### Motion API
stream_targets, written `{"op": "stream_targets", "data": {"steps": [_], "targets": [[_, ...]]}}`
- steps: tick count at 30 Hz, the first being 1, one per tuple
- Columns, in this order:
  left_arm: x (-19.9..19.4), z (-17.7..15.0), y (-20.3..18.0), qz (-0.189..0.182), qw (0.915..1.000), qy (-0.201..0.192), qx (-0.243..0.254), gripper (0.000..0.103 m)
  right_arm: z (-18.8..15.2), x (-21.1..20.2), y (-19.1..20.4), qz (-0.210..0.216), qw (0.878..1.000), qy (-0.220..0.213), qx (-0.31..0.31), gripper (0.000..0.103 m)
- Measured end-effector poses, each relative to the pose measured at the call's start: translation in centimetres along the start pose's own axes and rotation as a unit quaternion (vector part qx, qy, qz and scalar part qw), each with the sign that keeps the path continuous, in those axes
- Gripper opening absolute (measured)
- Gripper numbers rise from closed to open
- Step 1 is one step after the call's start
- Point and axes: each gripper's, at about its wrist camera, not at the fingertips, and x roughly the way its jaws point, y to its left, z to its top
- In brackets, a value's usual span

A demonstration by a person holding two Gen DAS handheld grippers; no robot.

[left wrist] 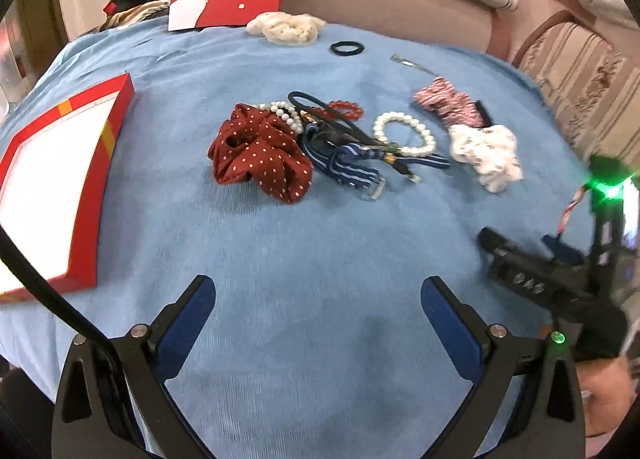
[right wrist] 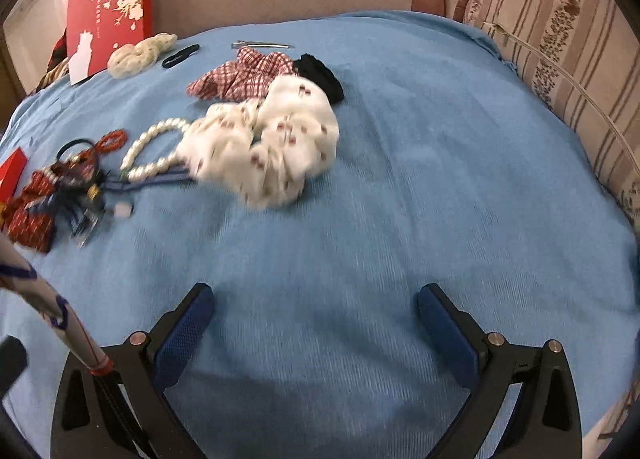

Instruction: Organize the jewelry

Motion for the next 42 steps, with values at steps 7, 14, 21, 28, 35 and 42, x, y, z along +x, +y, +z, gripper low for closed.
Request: {"op": "stream_targets", "data": {"steps": [7,14,21,28,35,42], "targets": [[-2.9,-0.9,-0.1,-0.070,0.9960,0.050,-0.025,0.103,-1.8,-1.4,-0.4,-0.002,1.000,0.013,0.014,0.103],[-5.1,-1.6,-0.9,-0.042,0.9971,0.063,0.002,0.103,-2.4,-1.9,-0.2,-0.007,1.000,0.003,0.015,0.103],[-6.2,-1.7,-1.0,-0.022,0.9972,0.068,0.023,0.103,-3.1,-2.2,0.1,-0.012,1.000,-0.018,0.012,0.103],[-7.1,-1.9,-1.8,-0.005,0.9972,0.053,0.052,0.103,-3.0,-2.2,0.2,-0.016,1.000,-0.016,0.015,0.103],[-7.9,-1.8,-2.1,0.022,0.9972,0.030,0.065,0.103,-3.3,-2.3,0.2,-0.018,0.999,-0.023,0.014,0.103],[-8.1,-1.8,-2.1,0.040,0.9969,0.010,0.067,0.103,-3.6,-2.6,0.4,-0.031,0.999,-0.037,0.015,0.103]]}}
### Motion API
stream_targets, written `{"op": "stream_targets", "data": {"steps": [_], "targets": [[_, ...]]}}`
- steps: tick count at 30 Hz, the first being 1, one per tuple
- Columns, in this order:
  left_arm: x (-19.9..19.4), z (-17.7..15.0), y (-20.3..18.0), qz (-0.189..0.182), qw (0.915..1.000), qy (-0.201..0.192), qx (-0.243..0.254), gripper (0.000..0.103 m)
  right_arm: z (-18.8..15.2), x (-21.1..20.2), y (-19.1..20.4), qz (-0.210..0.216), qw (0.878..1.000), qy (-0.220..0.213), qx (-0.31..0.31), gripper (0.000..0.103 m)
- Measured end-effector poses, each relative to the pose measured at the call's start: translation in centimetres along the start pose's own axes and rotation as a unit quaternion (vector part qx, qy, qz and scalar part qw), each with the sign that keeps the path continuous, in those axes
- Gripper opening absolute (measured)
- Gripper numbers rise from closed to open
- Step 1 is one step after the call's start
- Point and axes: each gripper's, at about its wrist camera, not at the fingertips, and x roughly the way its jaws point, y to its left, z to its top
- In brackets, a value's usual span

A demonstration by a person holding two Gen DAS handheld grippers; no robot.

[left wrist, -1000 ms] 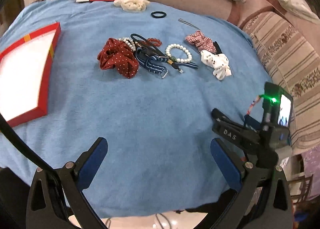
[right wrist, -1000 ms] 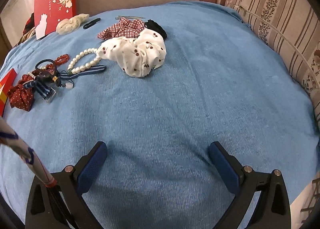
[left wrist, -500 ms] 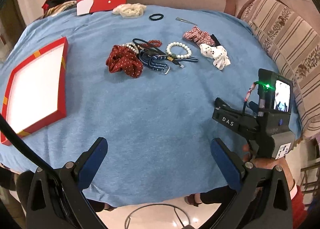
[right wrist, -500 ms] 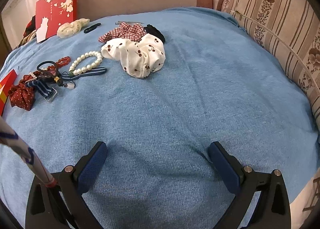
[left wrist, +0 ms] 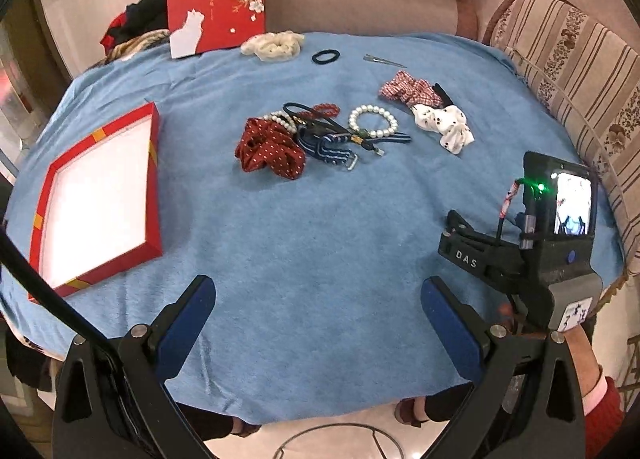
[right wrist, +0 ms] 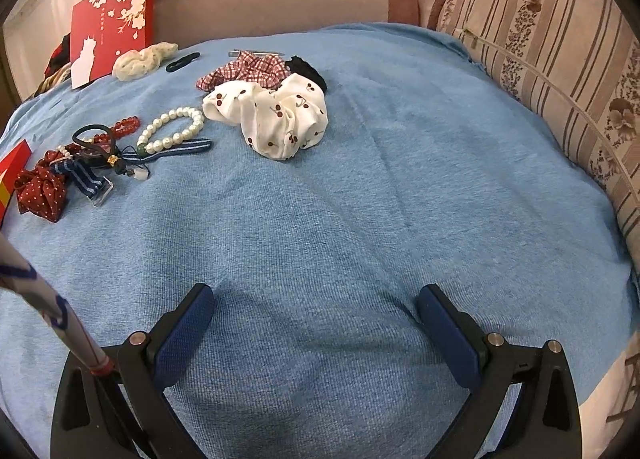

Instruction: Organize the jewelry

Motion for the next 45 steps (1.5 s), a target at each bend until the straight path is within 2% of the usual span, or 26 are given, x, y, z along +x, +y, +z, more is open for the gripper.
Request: {"op": "stream_targets", "data": {"steps": [11,18,29,34,37,41,45], "targets": [[-0.8,0.3,-0.2,0.023,0.9985,-0.048,0.007,0.103,-0.2,-0.1,-0.1,0.001,1.000,-0.011,-0.005,0.103],[-0.5,0.3,0.1,0.021,0.9986,-0.048,0.000,0.103,-0.9,-0.4,0.0,0.002,0.999,-0.038,-0.006,0.103],[-0.3,0.0,0.6,0.013,0.9990,-0.043,-0.006,0.103,0.1,-1.2,0.7,-0.011,1.000,-0.014,-0.026,0.102],[-0.4,-0.3,1.8,0.005,0.9988,-0.046,-0.019,0.103,0.8,-3.5,1.8,0.010,0.999,-0.033,-0.026,0.100],[-0.7,-0.5,2.9,0.001,0.9982,-0.051,-0.031,0.103,1.8,-5.2,3.3,0.037,0.998,-0.050,-0.033,0.099],[-1.3,-0.9,4.9,-0.001,0.9972,-0.057,-0.049,0.103,3.2,-7.3,6.7,0.081,0.992,-0.074,-0.061,0.099],[-2.2,-1.6,9.1,0.028,0.9937,-0.073,-0.080,0.103,4.3,-8.7,11.4,0.131,0.983,-0.080,-0.100,0.099]]}}
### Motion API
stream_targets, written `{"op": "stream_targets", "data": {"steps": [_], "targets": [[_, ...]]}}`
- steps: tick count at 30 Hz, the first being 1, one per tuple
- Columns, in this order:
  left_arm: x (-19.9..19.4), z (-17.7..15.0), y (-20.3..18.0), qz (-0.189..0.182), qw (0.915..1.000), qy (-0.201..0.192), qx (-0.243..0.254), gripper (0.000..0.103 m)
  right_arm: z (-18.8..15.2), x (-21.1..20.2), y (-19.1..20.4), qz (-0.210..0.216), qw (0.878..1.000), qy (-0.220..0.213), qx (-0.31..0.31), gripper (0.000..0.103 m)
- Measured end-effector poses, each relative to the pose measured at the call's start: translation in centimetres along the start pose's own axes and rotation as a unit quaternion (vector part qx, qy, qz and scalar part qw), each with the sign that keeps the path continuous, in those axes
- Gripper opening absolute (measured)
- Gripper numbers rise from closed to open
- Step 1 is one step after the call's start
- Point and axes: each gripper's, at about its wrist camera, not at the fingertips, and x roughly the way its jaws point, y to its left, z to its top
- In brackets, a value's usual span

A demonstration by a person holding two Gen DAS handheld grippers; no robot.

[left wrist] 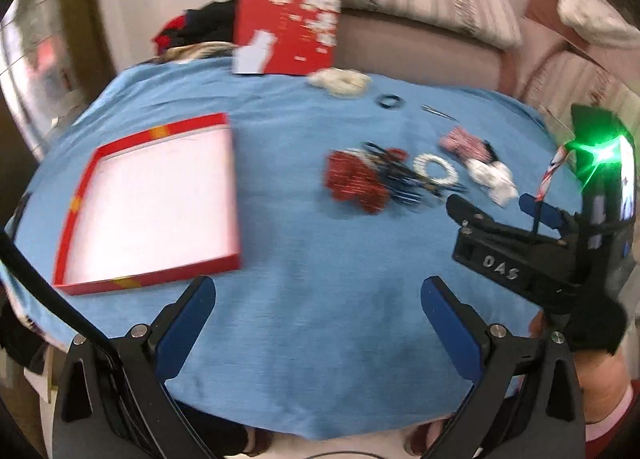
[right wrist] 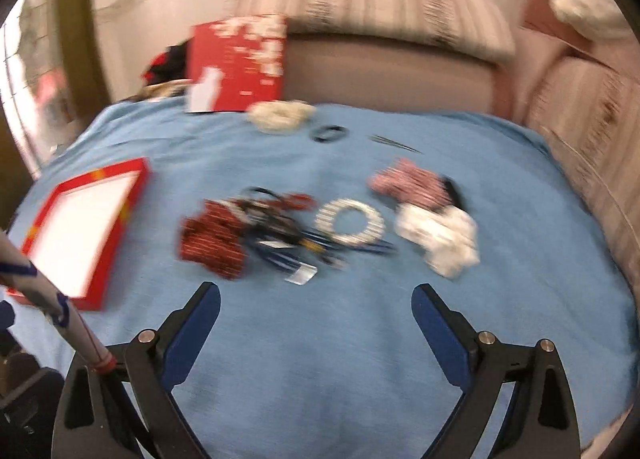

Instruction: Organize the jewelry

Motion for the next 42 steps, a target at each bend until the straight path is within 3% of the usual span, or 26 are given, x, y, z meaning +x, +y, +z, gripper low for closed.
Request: {"op": "stream_targets", "data": {"steps": [2,6,7,13,16,19,24,29,36,42], "targets": [[-0.3,-0.3,2.8,0.019,0.9996,-0.006,-0.020,0.103,0.8,0.5,2.7,0.034,0.999,0.011,-0.021,0.096],[-0.9,-1.4,8.4,0.068,0.9958,-0.016,-0.059,0.103,1.6,2.6,9.0,0.103,0.991,0.056,-0.070,0.063],[-1.2,-1.8,9.7,0.076,0.9945,-0.019,-0.070,0.103,1.6,3.3,10.7,0.115,0.988,0.067,-0.084,0.059],[-2.6,-3.2,13.8,0.087,0.9893,-0.038,-0.111,0.103,1.1,7.6,16.8,0.128,0.977,0.120,-0.118,0.059],[-2.9,-3.4,14.1,0.088,0.9887,-0.041,-0.114,0.103,0.9,8.5,18.2,0.122,0.974,0.138,-0.129,0.051],[-2.8,-3.4,14.0,0.092,0.9885,-0.044,-0.112,0.103,0.6,7.9,18.7,0.164,0.967,0.155,-0.116,0.047],[-2.8,-3.2,12.8,0.090,0.9898,-0.046,-0.100,0.103,-0.1,6.0,19.9,0.211,0.957,0.140,-0.145,0.049],[-2.8,-2.7,10.9,0.048,0.9948,-0.046,-0.077,0.103,0.3,3.8,13.6,0.198,0.972,0.099,-0.085,0.070],[1.0,-0.1,7.2,-0.027,0.9974,0.006,-0.067,0.103,-0.9,2.7,-2.8,0.092,0.991,0.088,0.030,0.072],[7.5,3.2,3.5,-0.103,0.9899,0.056,-0.080,0.103,-1.6,2.4,-11.6,0.032,0.994,0.076,0.075,0.072]]}}
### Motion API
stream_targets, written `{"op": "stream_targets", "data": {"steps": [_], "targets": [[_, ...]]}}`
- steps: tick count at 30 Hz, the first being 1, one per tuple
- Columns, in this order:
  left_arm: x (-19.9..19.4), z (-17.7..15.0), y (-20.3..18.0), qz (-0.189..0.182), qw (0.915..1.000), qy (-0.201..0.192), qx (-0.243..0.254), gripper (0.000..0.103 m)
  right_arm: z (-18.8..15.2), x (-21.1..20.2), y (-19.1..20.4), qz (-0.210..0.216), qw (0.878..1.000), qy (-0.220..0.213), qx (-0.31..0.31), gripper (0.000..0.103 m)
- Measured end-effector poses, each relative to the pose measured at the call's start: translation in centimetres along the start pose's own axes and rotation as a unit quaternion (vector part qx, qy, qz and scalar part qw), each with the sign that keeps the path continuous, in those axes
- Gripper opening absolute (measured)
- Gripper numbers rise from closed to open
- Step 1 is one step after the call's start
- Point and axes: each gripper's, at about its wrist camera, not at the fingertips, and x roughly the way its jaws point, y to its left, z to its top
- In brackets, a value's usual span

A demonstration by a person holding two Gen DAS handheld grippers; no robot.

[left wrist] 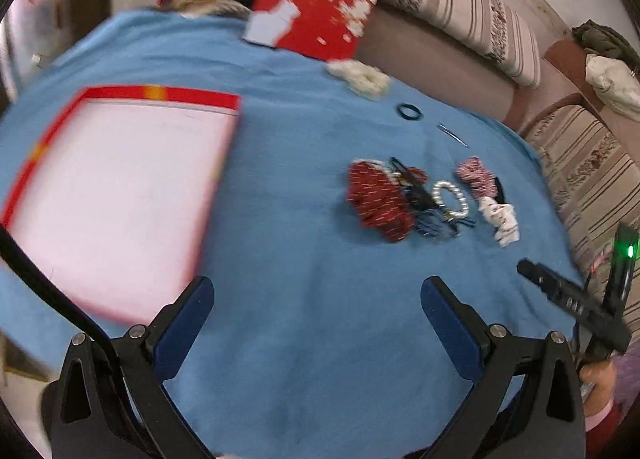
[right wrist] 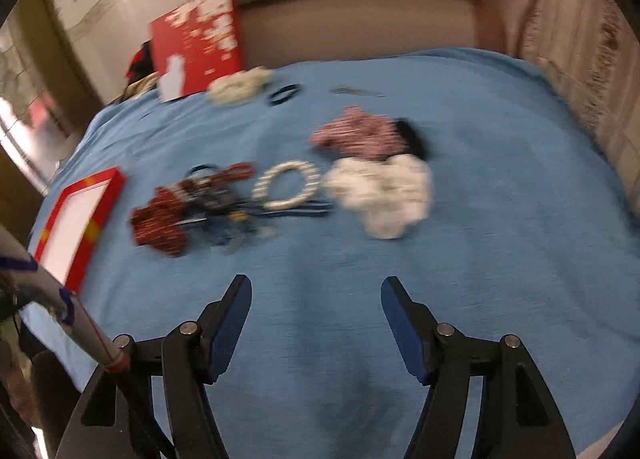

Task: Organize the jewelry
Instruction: 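Grasp the red polka-dot scrunchie with left tool while right tool grasps white cherry scrunchie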

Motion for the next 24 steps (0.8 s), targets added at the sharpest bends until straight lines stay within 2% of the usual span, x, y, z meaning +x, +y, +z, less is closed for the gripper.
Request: {"op": "stream_targets", "data": {"steps": [5,10,13,14,15,16,17,18,19,20,24], "targets": [[5.3,2.5,-1.7,-0.042,0.9980,0.044,-0.017,0.103,1.3,0.5,-2.8,-0.022,1.000,-0.017,0.010,0.072],[9.6,4.2,-2.3,-0.078,0.9936,0.073,-0.036,0.100,3.0,2.1,-4.2,-0.011,1.000,-0.023,0.013,0.072],[11.7,4.5,-2.7,-0.098,0.9891,0.100,-0.047,0.083,3.8,3.9,-3.8,-0.007,1.000,-0.017,0.003,0.072],[12.2,4.6,-2.8,-0.101,0.9880,0.107,-0.048,0.073,4.0,4.6,-3.6,-0.008,1.000,-0.014,0.001,0.072],[12.9,4.5,-3.0,-0.101,0.9869,0.117,-0.047,0.058,4.1,5.2,-3.5,-0.010,1.000,-0.010,-0.001,0.072],[13.5,4.5,-3.3,-0.097,0.9866,0.123,-0.044,0.051,4.2,5.8,-3.4,-0.011,1.000,-0.006,-0.002,0.071],[13.6,4.5,-3.5,-0.089,0.9878,0.121,-0.040,0.037,4.2,6.2,-3.4,-0.012,1.000,-0.002,-0.001,0.069],[13.7,4.5,-3.6,-0.086,0.9885,0.118,-0.037,0.011,4.3,6.6,-3.4,-0.011,1.000,0.003,0.002,0.050],[13.7,4.5,-3.7,-0.094,0.9868,0.126,-0.039,0.007,4.3,6.9,-3.5,-0.008,1.000,0.010,0.007,0.024],[13.5,4.6,-3.5,-0.096,0.9863,0.126,-0.044,0.007,4.3,6.9,-3.7,-0.003,1.000,0.016,0.016,0.017],[9.8,4.7,-3.6,-0.098,0.9906,0.091,-0.031,0.007,4.1,4.6,-3.6,0.007,1.000,-0.002,0.021,0.014]]}}
